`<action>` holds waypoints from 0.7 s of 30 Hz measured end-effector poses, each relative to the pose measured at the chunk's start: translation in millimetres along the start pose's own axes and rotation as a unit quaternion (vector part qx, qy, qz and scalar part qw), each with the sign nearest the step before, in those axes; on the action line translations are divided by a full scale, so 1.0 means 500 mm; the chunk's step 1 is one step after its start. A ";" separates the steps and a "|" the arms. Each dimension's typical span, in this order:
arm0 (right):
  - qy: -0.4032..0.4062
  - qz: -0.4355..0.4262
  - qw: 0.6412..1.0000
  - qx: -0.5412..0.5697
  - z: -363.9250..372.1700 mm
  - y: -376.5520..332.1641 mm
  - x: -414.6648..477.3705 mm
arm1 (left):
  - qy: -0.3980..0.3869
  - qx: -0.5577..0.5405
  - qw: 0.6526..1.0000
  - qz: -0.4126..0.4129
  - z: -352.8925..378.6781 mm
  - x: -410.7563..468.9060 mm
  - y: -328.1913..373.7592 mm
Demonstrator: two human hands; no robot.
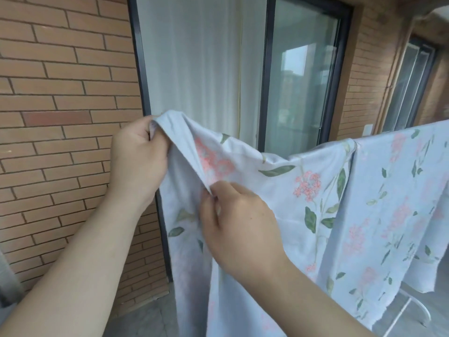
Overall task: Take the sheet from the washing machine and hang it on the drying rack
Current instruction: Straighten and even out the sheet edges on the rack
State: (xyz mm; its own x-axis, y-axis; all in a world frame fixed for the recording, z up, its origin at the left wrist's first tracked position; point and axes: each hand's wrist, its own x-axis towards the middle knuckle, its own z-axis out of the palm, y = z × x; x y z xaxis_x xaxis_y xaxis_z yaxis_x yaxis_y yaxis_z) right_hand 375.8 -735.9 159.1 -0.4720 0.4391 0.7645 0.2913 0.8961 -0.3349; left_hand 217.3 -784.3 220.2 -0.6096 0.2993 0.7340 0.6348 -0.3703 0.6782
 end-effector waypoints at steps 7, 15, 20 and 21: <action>-0.047 0.227 0.935 0.268 -0.066 0.056 0.032 | -0.188 -0.068 0.952 -0.234 0.023 0.002 -0.031; -0.343 0.179 0.899 0.206 -0.253 0.180 0.051 | -0.530 0.056 0.842 -0.082 0.049 0.072 -0.067; -0.365 0.162 0.912 0.096 -0.316 0.226 0.067 | -0.576 -0.103 0.805 -0.099 0.141 0.090 -0.053; -0.321 0.196 0.915 0.149 -0.320 0.233 0.071 | -0.562 -0.145 0.805 -0.121 0.161 0.093 -0.054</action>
State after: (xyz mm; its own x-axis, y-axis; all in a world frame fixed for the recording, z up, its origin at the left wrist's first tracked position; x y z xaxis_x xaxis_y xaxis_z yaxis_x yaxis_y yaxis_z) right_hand 526.2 -626.3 235.3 -0.7992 0.5918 0.1051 0.3481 0.5983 -0.7218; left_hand 210.2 -689.4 238.8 0.2191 0.9399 0.2618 0.3243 -0.3232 0.8890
